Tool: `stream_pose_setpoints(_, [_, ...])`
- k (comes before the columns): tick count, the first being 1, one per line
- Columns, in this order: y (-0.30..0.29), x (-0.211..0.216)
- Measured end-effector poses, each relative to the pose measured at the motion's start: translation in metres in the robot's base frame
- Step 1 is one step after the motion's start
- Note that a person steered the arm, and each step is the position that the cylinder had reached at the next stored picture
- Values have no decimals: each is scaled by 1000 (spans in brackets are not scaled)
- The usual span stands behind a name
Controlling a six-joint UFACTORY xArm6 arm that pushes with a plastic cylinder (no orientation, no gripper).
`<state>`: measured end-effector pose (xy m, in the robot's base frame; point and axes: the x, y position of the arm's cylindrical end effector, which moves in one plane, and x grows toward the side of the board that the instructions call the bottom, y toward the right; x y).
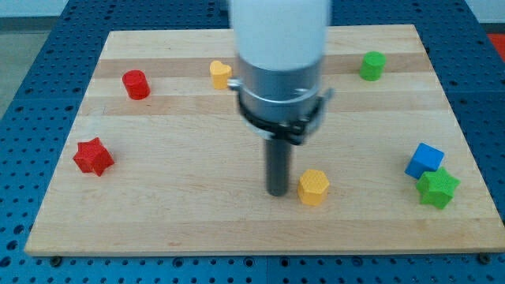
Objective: Push the red star vertical to the green circle
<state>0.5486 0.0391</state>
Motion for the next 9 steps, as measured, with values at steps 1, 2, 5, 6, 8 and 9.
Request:
stream_pose_setpoints(1, [67,3])
stream_pose_setpoints(2, [103,3])
stream_pose_setpoints(5, [-67,41])
stream_pose_setpoints(6, [-196,41])
stream_pose_setpoints(8, [-342,31])
stream_pose_setpoints(9, [-343,7])
